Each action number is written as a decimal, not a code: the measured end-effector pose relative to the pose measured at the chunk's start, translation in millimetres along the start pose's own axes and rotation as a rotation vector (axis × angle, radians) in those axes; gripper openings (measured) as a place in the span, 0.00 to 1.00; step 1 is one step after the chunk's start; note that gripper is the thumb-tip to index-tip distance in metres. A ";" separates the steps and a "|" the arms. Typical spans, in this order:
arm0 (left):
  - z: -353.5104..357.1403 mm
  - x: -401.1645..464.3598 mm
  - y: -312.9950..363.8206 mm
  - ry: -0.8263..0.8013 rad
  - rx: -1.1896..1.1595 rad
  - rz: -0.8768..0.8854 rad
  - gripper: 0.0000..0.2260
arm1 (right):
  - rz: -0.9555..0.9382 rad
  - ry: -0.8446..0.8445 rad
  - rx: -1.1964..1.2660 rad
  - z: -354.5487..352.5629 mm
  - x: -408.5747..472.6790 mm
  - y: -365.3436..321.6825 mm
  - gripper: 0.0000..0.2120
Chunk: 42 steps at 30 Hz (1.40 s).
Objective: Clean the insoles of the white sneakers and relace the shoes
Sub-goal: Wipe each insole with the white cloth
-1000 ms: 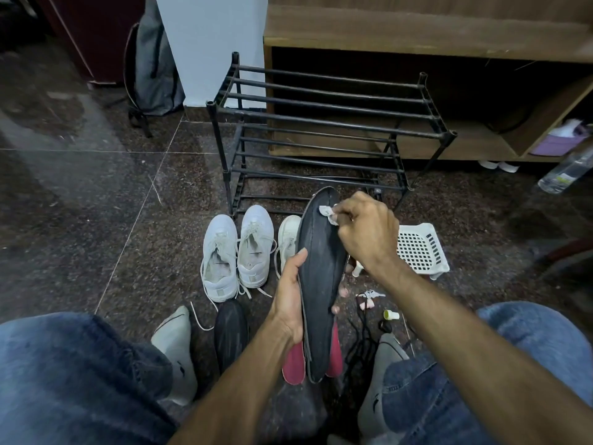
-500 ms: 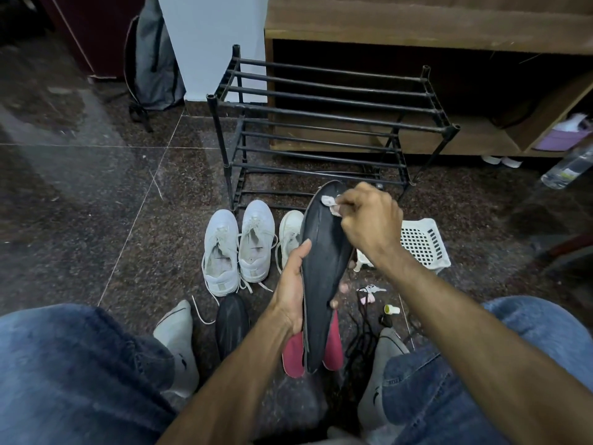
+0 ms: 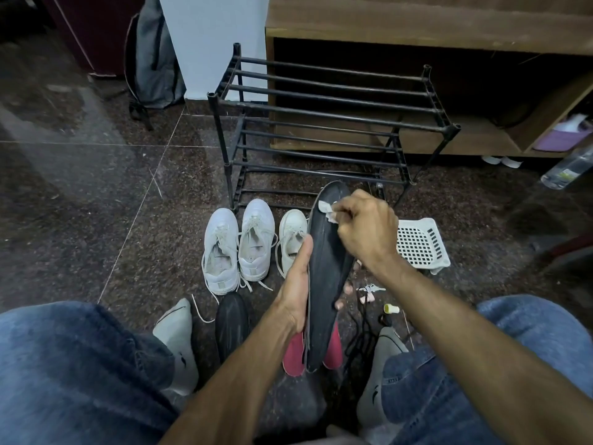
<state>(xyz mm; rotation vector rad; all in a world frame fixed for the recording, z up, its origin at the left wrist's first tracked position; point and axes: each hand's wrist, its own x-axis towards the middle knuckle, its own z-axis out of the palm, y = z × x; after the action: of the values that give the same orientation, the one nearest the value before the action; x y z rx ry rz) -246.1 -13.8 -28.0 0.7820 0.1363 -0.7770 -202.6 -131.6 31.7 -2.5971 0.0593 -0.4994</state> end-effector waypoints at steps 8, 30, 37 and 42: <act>-0.2 0.0 4.5 0.078 -0.096 0.136 0.28 | -0.144 -0.130 0.069 3.6 -62.8 -10.4 0.07; -0.5 5.2 -7.1 -0.043 0.026 0.076 0.38 | 0.404 -0.060 0.216 6.9 11.5 -19.8 0.12; -3.4 2.2 -2.7 0.071 -0.004 0.112 0.40 | 0.313 -0.322 0.307 3.8 -54.6 -28.5 0.10; 0.1 6.7 -7.6 -0.007 -0.012 0.068 0.41 | 0.258 -0.134 0.108 2.9 -16.8 -21.3 0.08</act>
<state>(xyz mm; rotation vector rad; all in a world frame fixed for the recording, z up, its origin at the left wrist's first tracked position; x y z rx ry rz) -246.4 -21.2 -35.0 0.7688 0.1079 -0.7142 -218.2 -109.4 33.9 -2.4624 0.3095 -0.2291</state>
